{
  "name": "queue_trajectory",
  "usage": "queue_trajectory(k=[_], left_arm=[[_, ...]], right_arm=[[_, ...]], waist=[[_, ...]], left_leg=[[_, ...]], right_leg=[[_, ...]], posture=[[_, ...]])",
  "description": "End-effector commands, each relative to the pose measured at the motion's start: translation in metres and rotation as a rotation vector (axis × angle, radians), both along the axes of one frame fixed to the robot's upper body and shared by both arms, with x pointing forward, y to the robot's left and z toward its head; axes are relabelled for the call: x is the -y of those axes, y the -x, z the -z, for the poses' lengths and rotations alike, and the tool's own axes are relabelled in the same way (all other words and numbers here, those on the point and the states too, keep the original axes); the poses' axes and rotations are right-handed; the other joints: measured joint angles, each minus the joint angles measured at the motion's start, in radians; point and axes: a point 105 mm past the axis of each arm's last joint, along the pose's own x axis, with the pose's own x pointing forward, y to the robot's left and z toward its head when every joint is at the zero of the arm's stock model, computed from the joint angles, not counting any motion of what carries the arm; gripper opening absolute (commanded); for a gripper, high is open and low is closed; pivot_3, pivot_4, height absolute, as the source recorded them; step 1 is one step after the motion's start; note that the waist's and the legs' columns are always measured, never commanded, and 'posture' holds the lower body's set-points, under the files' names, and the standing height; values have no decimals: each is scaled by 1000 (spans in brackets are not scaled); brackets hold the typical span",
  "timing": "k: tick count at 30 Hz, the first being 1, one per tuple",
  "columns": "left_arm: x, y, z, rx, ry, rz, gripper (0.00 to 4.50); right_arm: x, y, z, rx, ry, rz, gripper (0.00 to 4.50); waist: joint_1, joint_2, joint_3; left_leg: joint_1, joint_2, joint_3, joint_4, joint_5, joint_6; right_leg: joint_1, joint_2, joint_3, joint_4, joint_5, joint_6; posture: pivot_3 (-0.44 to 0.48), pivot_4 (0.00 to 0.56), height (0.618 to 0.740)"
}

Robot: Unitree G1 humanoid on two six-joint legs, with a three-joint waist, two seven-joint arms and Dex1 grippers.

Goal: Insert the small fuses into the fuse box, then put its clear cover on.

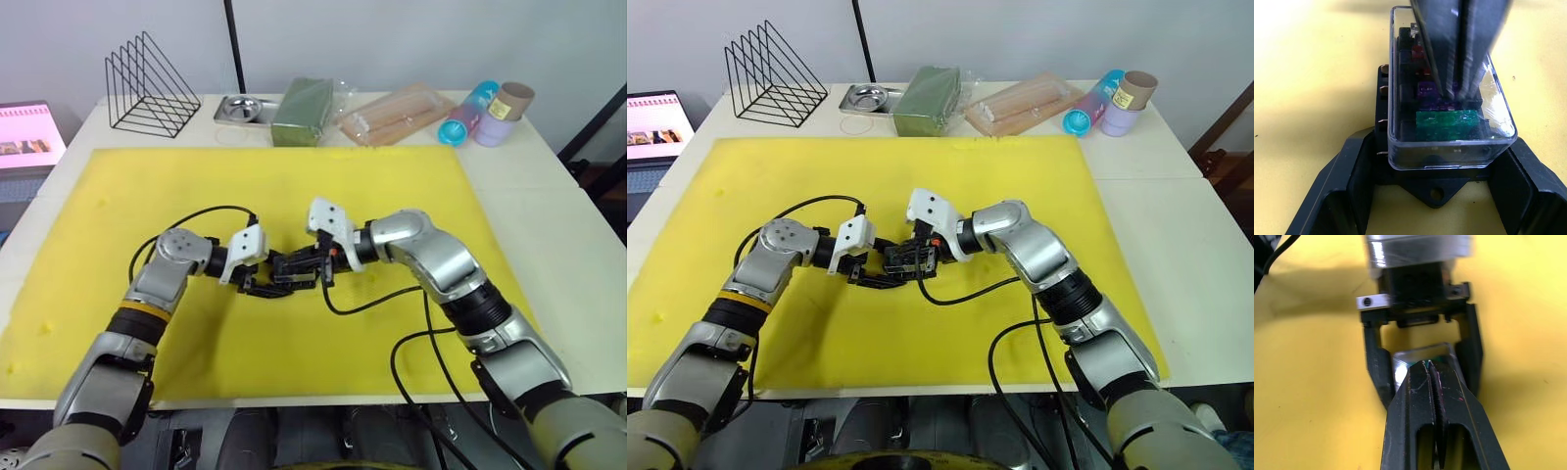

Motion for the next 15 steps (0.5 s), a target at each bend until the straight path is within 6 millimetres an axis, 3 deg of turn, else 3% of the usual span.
queue_trajectory(k=[1,5,8,10,15], left_arm=[[-2,7,-1,1,-5,27,2902],[-10,10,-4,5,-27,13,2902],[-18,11,-5,8,-51,-4,3801],[-26,15,-10,15,-56,-13,4493],[-56,24,-30,44,-54,-89,4500]], right_arm=[[10,2,-26,37,-43,-7,58],[25,8,-37,93,-12,-28,58],[36,11,-37,117,29,-37,647],[44,13,-38,134,55,-42,1358],[65,16,-41,172,110,-48,3113]], waist=[[0,0,0],[-4,0,1],[-8,0,1],[-8,0,1],[-8,0,2]], left_leg=[[-1,0,0,0,0,0],[-2,0,0,-1,0,0],[-1,0,0,-1,0,0],[-1,1,0,-1,0,0],[-1,1,0,-2,0,0]], right_leg=[[-1,0,0,0,0,0],[-2,0,0,-1,0,0],[-2,0,0,-1,0,0],[-2,0,0,-1,0,0],[-3,1,1,0,0,-1]], posture=[[0,150,740],[0,150,740],[0,150,740],[0,150,740],[0,150,740]])
